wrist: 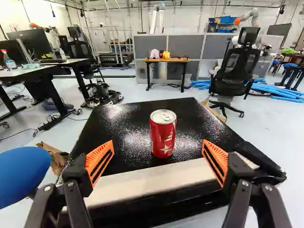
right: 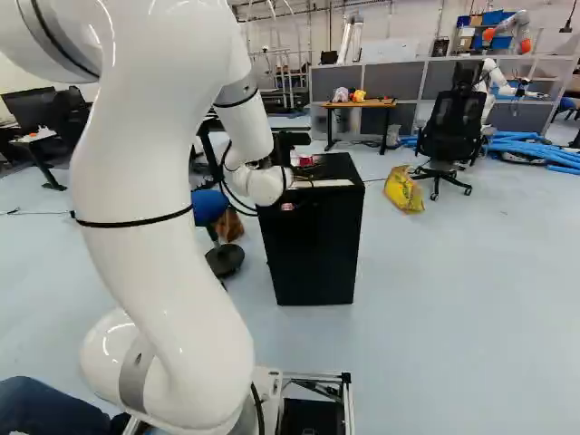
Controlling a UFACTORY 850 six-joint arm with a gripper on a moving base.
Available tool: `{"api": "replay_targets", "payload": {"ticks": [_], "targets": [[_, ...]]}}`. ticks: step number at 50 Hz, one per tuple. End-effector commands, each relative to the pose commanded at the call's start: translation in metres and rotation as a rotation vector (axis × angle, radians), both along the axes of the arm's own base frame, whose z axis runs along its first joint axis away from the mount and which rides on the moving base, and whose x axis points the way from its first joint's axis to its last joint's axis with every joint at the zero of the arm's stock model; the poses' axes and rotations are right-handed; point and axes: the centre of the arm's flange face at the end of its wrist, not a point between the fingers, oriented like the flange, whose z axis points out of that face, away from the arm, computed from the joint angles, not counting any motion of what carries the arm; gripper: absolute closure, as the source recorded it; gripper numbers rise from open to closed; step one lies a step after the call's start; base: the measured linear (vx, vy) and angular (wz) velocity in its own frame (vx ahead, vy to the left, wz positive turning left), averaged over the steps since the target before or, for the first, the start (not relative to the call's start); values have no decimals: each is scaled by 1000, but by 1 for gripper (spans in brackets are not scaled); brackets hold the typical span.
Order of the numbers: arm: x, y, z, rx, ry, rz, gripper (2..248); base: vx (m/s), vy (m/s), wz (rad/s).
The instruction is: Grab a drink from the fridge
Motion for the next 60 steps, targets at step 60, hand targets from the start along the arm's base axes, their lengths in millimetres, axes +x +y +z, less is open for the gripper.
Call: {"api": "replay_targets", "payload": {"ticks": [60], "targets": [[78, -30, -36, -7, -39, -31, 3, 0, 0, 0]]}}
